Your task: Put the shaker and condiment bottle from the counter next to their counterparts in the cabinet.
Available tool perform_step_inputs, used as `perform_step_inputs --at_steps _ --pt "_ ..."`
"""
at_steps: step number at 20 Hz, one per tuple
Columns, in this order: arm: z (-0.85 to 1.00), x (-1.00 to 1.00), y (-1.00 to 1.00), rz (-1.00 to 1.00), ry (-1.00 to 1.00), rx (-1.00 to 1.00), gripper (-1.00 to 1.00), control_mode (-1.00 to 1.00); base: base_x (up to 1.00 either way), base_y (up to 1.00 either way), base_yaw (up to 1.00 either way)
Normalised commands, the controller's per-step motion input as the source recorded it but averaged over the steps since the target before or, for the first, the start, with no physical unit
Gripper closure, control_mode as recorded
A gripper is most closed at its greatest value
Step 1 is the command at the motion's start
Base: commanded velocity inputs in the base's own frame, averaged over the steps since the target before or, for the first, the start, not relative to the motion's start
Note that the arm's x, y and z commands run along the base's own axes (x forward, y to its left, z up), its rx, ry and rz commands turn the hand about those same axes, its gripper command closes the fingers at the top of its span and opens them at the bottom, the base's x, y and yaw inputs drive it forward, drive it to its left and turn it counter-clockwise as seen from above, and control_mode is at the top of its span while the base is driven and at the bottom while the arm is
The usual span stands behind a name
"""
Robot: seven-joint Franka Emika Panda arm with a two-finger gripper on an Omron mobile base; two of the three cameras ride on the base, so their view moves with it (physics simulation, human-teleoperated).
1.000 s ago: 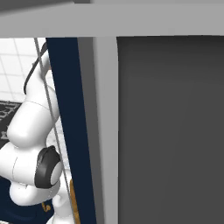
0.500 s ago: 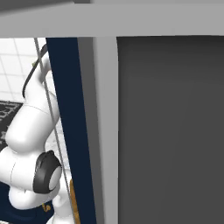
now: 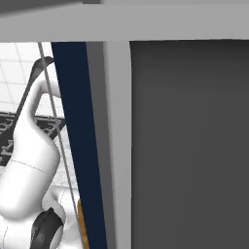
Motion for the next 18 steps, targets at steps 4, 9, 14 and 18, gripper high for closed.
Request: perform_step_inputs --at_steps 4,9,14,18 --pt "-0.87 -1.0 0.11 0.05 -0.18 -0.02 -1.0 -1.0 0.0 0.0 0.0" --pt "-0.94 -0.86 0.74 -0.3 -0.06 -0.03 -1.0 -1.0 0.0 0.0 0.0" --pt "-0.31 -0.44 0.96 -0.63 -0.01 0.05 -1.0 -1.0 0.0 0.0 0.0" --pt "-0.17 -0.27 0.97 -0.64 -0.04 0.03 -1.0 -1.0 0.0 0.0 0.0"
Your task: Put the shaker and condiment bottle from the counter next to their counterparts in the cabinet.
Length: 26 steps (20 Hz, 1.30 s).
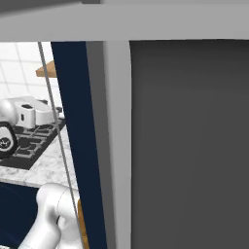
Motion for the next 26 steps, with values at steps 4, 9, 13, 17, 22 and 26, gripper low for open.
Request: perform_step_inputs --at_steps 4,9,13,17,22,26 --pt "-0.37 0.0 0.6 -0.6 0.0 0.08 -1.0 -1.0 0.0 0.0 0.0" --pt "-1.0 0.47 0.16 -0.31 0.0 0.19 -1.0 -1.0 0.0 0.0 0.0" --pt "-0.99 0.89 0.14 -0.13 -0.09 0.06 -1.0 -1.0 0.0 0.0 0.0" --pt "-1.0 0.37 0.0 -0.21 -0.16 0.12 -1.0 -1.0 0.0 0.0 0.0" --pt "-0.69 0.17 -0.2 -0.41 0.11 0.11 -1.0 -1.0 0.0 0.0 0.0" --pt "-0.26 0.19 -0.56 -0.44 0.22 0.1 -1.0 -1.0 0.0 0.0 0.0"
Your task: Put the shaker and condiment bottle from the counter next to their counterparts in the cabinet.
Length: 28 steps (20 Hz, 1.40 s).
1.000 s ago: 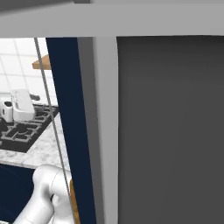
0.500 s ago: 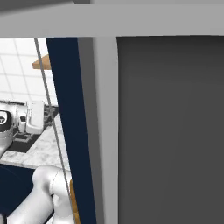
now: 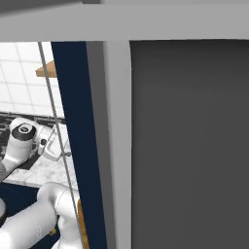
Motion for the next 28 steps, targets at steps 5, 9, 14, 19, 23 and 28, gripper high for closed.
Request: perform_step_inputs --at_steps 5,9,14,19,23,28 --pt "-0.12 0.03 -0.07 0.0 0.0 0.02 -1.0 -1.0 0.0 0.0 0.0" --pt "-0.68 0.0 -0.67 0.0 0.07 0.08 -1.0 -1.0 0.0 0.0 0.0" --pt "-0.3 -0.02 -0.42 0.0 0.09 0.0 -1.0 -1.0 0.0 0.0 0.0" --pt "-0.17 -0.3 -0.51 -0.02 0.05 -0.01 -1.0 -1.0 0.0 0.0 0.0" --pt "-0.11 -0.63 -0.18 0.0 0.0 0.0 -1.0 -1.0 0.0 0.0 0.0" --pt "-0.11 -0.51 0.0 0.0 -0.01 0.0 -1.0 -1.0 0.0 0.0 0.0"
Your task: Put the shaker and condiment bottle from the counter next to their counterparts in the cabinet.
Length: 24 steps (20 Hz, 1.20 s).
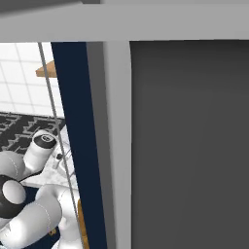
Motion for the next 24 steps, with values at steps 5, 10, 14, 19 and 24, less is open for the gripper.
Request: perform_step_inputs --at_steps 5,10,14,19,24 --pt "-0.09 0.23 -0.04 0.0 0.0 0.02 -1.0 -1.0 0.0 0.0 0.0" --pt "-0.29 0.41 -0.11 0.01 0.01 0.02 -1.0 -1.0 0.0 0.0 0.0" --pt "-0.04 0.0 -0.01 0.0 0.0 0.0 -1.0 -1.0 0.0 0.0 0.0" --pt "-0.11 0.0 -0.05 0.0 0.02 0.0 -1.0 -1.0 0.0 0.0 0.0" --pt "0.0 0.0 -0.13 0.0 0.08 0.0 -1.0 -1.0 0.0 0.0 0.0"
